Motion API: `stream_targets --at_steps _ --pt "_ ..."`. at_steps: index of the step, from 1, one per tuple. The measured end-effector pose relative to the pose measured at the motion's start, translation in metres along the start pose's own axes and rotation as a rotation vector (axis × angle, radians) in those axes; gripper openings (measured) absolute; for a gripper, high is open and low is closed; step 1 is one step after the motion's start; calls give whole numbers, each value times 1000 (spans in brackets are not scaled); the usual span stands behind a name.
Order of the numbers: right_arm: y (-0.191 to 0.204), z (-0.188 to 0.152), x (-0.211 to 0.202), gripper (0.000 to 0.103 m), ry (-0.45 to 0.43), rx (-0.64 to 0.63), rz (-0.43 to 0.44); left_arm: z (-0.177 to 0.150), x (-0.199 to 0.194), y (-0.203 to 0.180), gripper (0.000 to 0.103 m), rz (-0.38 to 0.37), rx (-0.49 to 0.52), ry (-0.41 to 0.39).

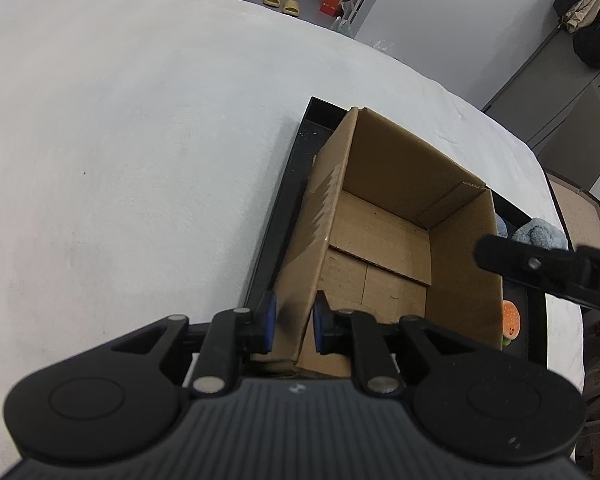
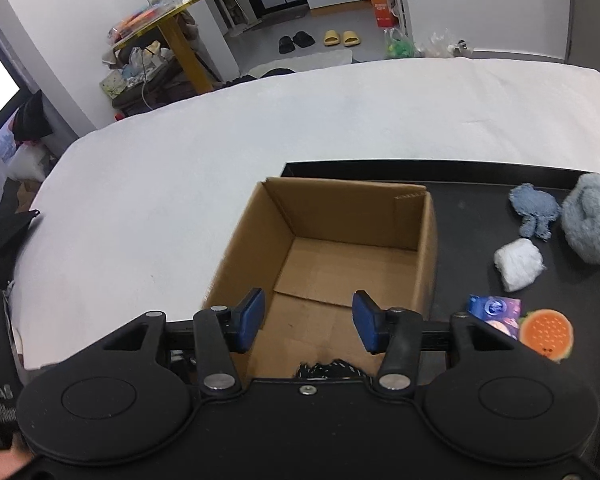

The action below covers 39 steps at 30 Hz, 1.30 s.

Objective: Organize soft objects
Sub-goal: 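Carry the black star plush with the right gripper into the box and release, then move the right gripper to the plush burger and grasp it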

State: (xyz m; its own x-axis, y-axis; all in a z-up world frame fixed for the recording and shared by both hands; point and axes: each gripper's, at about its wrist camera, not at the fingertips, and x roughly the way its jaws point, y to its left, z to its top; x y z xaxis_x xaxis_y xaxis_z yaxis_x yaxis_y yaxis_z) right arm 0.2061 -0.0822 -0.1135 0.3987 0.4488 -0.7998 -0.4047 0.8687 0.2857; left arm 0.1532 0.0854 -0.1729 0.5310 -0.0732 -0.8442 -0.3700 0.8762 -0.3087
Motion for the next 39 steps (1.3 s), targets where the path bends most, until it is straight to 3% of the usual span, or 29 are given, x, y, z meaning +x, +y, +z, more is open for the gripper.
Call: stream_targets --at_steps 13,18,29,39 --pt "-30 -2 -35 73 -21 -47 -32 2 -3 -3 54 46 22 -17" --pt "-50 -7 -41 76 -11 -73 -37 -2 -10 -11 66 53 57 -58" --pt "-103 -21 -38 77 -5 -56 -56 -5 -13 -36 70 138 120 -83" --pt "-148 -36 -24 80 -4 69 -39 0 -7 -59 70 204 221 -71"
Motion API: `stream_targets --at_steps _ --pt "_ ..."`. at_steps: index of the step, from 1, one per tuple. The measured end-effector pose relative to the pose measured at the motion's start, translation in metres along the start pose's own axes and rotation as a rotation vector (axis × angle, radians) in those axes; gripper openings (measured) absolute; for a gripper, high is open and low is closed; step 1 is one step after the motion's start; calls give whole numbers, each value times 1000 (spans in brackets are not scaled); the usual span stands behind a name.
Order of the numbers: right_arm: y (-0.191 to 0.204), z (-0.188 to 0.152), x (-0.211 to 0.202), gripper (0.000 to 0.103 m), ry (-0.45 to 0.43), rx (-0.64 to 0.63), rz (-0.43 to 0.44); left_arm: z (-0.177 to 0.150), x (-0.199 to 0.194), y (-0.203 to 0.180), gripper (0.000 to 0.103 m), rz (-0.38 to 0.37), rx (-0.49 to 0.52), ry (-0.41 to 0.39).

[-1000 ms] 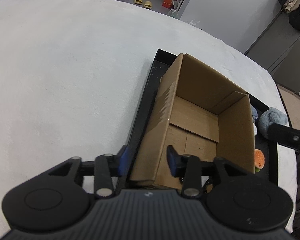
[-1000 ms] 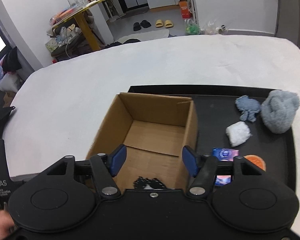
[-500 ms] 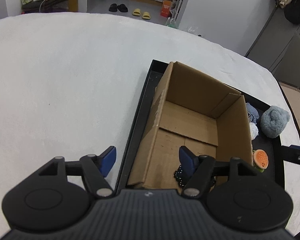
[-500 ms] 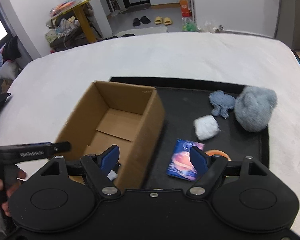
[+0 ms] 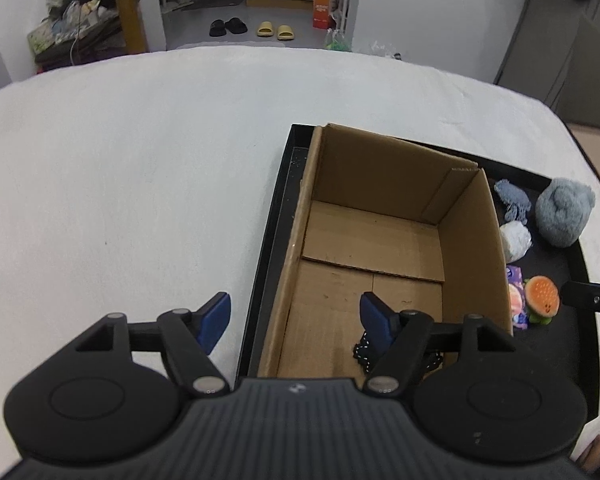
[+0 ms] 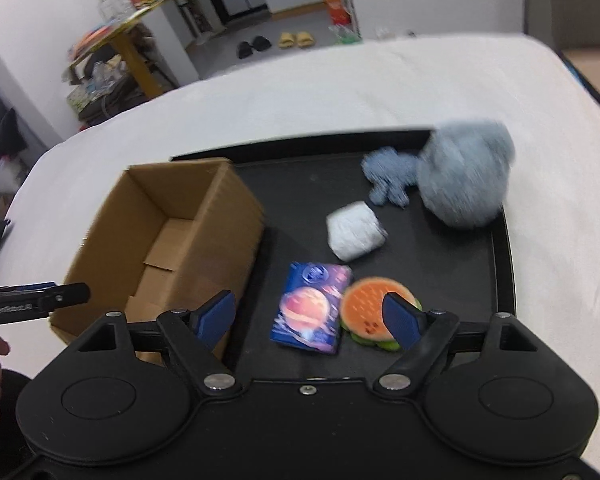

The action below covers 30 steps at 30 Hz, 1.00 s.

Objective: Organize soft objects
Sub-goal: 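Move the right gripper to the plush burger and grasp it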

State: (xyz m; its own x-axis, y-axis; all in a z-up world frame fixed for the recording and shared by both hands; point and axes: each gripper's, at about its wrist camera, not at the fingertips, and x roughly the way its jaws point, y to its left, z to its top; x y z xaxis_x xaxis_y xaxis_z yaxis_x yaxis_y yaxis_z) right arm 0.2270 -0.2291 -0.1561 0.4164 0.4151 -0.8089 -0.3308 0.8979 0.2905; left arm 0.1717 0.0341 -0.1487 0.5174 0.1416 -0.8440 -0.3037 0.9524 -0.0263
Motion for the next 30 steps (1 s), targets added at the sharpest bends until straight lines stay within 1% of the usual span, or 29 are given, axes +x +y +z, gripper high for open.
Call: stream_targets --at_steps 1,6,11,14,16,19,23,26,27,28,29,30 --pt "-5 -2 3 80 3 16 0 0 1 -2 70 5 9 4" --pt "-15 -4 17 80 26 15 -18 2 6 -15 70 45 53 16" --pt "-28 -9 28 80 45 23 -50 4 11 -33 70 51 112 19" --pt "-36 -10 36 80 52 31 -69 3 14 -40 70 75 138 26" --pt "-40 -10 40 80 55 42 -77 2 15 -42 70 78 146 30" --pt "-41 -11 46 80 54 26 -94 3 15 -43 70 87 139 33" --pt "-42 -19 55 79 79 -27 -156 4 15 -47 70 103 132 39" --pt "-42 -21 56 78 80 -40 -153 4 14 -51 70 117 143 39" --pt "-41 -23 55 72 75 -51 -152 4 15 -51 70 119 144 40" --pt "-39 -23 54 63 71 -66 -155 4 14 -52 70 121 143 41" --pt "-37 -24 54 58 67 -89 -166 4 14 -52 70 122 144 41" --pt "-34 -25 54 46 61 -110 -185 4 13 -52 70 123 143 39"
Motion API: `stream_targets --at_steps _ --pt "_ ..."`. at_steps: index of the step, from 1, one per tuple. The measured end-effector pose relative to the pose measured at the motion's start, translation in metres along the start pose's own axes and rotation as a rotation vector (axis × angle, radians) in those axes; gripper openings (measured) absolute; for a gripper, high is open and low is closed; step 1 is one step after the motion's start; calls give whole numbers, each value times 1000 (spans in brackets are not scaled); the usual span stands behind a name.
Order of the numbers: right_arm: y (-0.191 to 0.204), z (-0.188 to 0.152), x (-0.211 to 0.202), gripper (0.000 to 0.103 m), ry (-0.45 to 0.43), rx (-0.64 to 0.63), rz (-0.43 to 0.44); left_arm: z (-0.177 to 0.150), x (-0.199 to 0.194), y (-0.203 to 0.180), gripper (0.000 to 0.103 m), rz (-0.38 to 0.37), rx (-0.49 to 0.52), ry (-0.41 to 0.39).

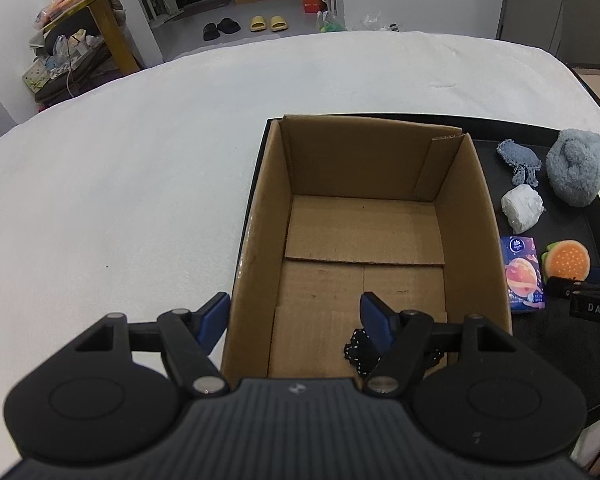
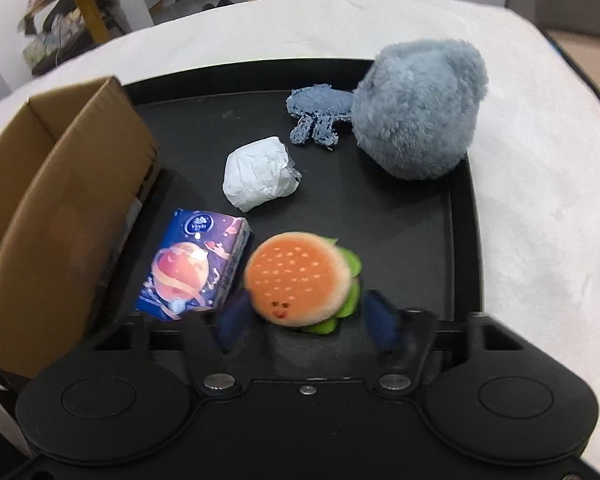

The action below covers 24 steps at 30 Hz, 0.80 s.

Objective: Organize soft objects
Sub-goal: 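Move the right gripper to the plush burger and grasp it, then lift the plush burger with the right gripper and drop it into the box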

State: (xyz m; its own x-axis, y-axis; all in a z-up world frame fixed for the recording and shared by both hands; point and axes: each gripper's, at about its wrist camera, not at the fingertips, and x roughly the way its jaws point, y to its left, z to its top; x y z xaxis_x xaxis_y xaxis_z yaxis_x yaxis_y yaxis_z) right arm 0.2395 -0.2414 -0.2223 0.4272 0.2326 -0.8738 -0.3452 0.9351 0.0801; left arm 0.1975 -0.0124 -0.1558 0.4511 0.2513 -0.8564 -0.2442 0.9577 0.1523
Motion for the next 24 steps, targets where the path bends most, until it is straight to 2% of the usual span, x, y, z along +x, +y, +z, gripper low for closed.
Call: stream_targets --at_steps 3,7,16,24 --pt "0 -1 -3 40 -3 -1 5 0 -1 -1 70 3 4 -2" --pt "-5 -2 -8 36 -6 25 12 0 -4 -2 70 6 5 2" --pt "1 9 -28 36 -40 60 24 0 -6 5 70 1 -17 14" --pt "10 24 -48 36 -115 60 38 5 -14 6 70 24 -22 -12"
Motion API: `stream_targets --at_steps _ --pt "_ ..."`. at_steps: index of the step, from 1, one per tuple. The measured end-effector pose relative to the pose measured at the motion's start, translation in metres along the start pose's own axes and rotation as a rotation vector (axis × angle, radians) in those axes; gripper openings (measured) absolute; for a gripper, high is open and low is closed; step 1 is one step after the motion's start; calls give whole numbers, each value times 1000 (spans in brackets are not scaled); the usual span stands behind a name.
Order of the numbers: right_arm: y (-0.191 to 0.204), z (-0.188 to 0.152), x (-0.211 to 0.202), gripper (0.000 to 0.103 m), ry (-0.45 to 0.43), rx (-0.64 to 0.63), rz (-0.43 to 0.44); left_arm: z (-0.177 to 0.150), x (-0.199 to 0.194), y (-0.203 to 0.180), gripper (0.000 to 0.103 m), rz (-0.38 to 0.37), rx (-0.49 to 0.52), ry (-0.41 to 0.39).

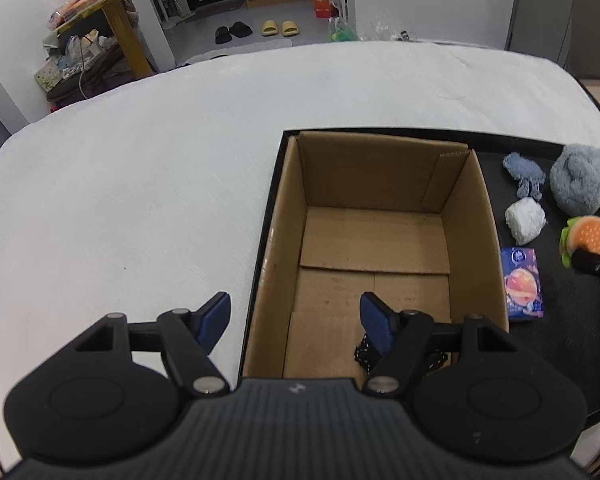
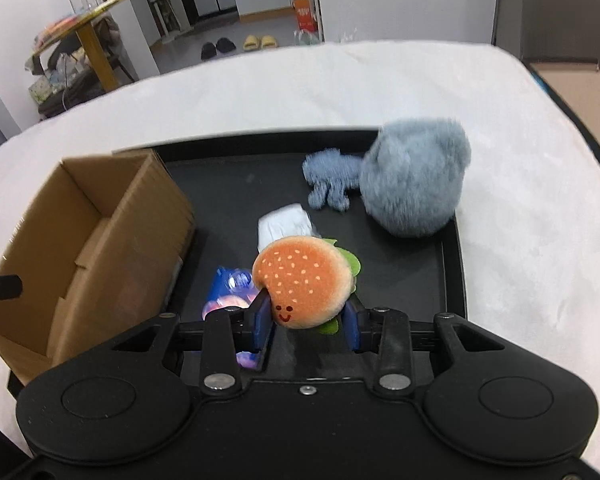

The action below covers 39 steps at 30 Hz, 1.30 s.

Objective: Organize soft objects
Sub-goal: 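Lift the plush burger with the right gripper and drop it into the box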

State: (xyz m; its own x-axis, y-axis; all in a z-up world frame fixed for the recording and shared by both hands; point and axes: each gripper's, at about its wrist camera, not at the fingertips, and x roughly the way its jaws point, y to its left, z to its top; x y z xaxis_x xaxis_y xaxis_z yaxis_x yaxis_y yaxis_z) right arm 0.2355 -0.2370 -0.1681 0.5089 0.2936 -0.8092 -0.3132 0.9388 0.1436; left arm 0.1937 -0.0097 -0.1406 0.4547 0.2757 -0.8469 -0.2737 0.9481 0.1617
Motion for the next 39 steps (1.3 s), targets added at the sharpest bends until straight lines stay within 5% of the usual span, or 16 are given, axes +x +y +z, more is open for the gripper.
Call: stream_targets --at_steps 21,39 --pt "31 45 -34 36 -187 52 108 1 9 13 66 -24 -62 -2" --pt "100 63 -13 36 -190 11 234 -7 17 28 22 -86 -81 -37"
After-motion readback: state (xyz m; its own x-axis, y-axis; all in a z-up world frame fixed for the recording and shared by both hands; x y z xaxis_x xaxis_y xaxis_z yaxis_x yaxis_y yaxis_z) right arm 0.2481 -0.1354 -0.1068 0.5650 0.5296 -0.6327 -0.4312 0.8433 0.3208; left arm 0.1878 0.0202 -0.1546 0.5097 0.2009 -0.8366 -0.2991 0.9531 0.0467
